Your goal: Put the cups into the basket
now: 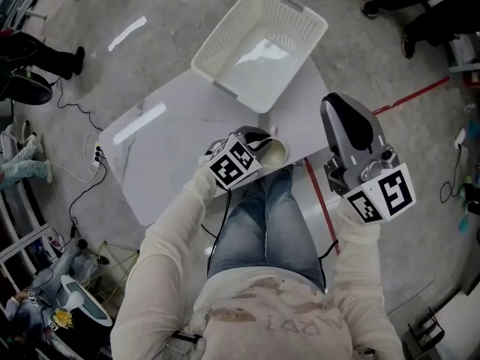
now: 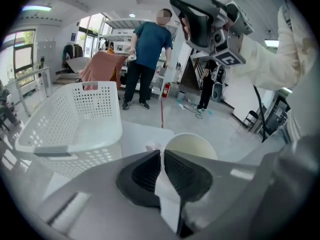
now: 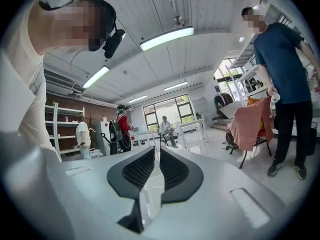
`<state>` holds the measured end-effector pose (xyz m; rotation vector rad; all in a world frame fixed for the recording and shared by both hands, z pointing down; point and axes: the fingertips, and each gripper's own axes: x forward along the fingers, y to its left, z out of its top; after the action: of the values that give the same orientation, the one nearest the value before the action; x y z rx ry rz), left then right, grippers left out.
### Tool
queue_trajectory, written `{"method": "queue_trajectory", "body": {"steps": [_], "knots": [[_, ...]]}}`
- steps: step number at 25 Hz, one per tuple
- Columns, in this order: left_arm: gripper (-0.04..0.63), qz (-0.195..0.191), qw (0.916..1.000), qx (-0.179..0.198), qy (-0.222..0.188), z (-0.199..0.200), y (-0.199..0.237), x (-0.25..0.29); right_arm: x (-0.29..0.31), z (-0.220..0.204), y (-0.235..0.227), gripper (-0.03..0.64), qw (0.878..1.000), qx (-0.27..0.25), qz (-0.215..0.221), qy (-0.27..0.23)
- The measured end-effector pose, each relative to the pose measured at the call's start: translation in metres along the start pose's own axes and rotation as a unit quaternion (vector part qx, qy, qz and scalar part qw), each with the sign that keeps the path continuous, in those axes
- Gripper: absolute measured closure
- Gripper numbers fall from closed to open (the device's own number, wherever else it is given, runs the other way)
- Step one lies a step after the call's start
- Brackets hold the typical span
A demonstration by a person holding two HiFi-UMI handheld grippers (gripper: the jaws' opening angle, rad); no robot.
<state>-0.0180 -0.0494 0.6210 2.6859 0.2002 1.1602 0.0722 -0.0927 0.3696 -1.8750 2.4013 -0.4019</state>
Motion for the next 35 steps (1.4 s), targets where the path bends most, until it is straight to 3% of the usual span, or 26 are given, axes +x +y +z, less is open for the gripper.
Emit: {"method": "queue_trajectory", "body": {"steps": [4,13,23,26,31,35], "knots": [[0.568,0.027,0.9987,0.014,-0.041,0.042,0.011,-0.056,0.014,0.036,0.018,0.558,0.999,-0.028,0.016,-0.017],[0.568,0.073,0.9894,-0.001,-0.125,0.121,0.005,-0.152,0.021,0.092,0.054,0.575,0.996,-0.052,0.058,-0.035],[0.568,0.171,0.9644,-0.065,-0.191,0.191,0.055,-0.163,0.06,0.116,0.011,0.589,0.985,-0.059,0.158,-0.017],[0.566,0.208,0.9512,-0.097,-0.206,0.212,0.074,-0.153,0.073,0.122,-0.013,0.589,0.978,-0.061,0.2,-0.004],[0.566,0.276,0.9183,-0.156,-0.237,0.24,0.11,-0.141,0.096,0.136,-0.049,0.589,0.961,-0.063,0.27,0.012],[0.566,0.328,0.894,-0.192,-0.238,0.245,0.131,-0.133,0.111,0.135,-0.071,0.589,0.947,-0.054,0.314,0.022]]}}
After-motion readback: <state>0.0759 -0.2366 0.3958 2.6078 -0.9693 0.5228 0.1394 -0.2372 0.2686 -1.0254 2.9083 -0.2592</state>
